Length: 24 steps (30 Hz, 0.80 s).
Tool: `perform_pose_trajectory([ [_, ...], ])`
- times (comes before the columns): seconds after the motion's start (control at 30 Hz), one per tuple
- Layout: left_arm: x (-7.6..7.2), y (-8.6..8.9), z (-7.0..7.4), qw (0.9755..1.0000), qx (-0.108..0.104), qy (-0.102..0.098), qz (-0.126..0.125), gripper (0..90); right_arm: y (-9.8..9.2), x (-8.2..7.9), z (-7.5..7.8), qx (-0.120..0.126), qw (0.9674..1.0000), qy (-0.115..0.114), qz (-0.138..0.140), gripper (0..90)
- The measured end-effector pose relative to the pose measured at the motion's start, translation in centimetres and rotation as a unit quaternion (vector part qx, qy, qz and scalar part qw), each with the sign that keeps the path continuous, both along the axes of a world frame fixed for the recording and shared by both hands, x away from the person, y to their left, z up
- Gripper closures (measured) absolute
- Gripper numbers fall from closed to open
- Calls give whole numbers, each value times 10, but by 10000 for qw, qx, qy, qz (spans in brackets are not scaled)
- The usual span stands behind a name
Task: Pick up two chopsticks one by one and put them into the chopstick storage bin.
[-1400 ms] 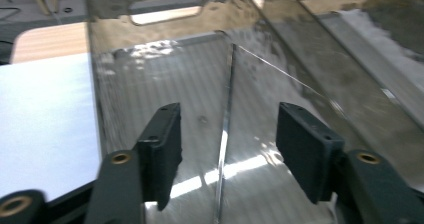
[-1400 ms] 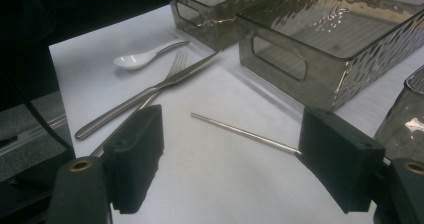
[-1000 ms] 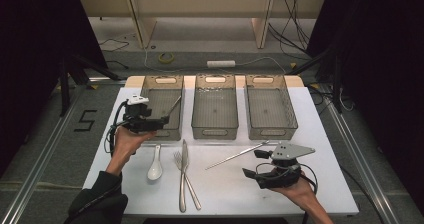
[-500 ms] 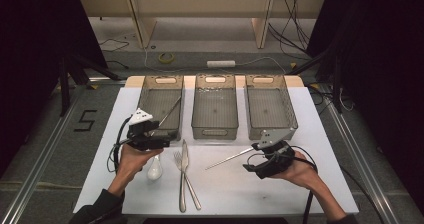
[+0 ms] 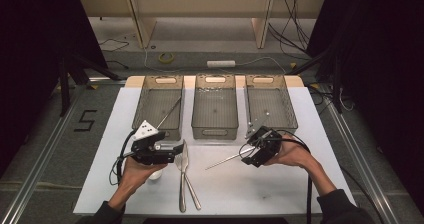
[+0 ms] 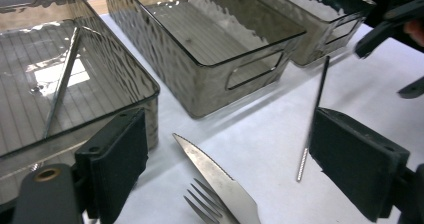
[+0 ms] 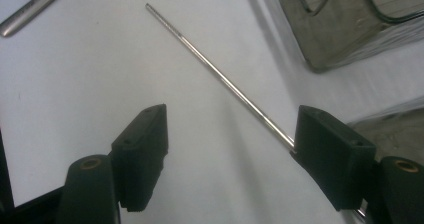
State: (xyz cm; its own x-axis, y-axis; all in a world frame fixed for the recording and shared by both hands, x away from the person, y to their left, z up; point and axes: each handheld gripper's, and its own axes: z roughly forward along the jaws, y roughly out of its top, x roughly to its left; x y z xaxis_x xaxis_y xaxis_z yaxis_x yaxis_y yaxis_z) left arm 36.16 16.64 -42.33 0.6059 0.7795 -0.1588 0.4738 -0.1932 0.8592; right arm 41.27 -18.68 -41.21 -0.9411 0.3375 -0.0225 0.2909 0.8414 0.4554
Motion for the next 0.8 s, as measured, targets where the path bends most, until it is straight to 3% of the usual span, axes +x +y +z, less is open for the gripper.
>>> perform_pose_trajectory([
  [0.33, -10, -1, 0, 9999, 49, -86, -73, 152, 10, 21, -11, -558, 9983, -56, 130, 385],
  [0.73, -14, 0, -1, 9998, 116, -86, -137, 153, 20, 35, -32, -1252, 9920, 5, 145, 513],
  [0.8, -14, -1, -1, 9998, 114, -86, -143, 153, 20, 37, -34, -1279, 9917, 25, 135, 528],
])
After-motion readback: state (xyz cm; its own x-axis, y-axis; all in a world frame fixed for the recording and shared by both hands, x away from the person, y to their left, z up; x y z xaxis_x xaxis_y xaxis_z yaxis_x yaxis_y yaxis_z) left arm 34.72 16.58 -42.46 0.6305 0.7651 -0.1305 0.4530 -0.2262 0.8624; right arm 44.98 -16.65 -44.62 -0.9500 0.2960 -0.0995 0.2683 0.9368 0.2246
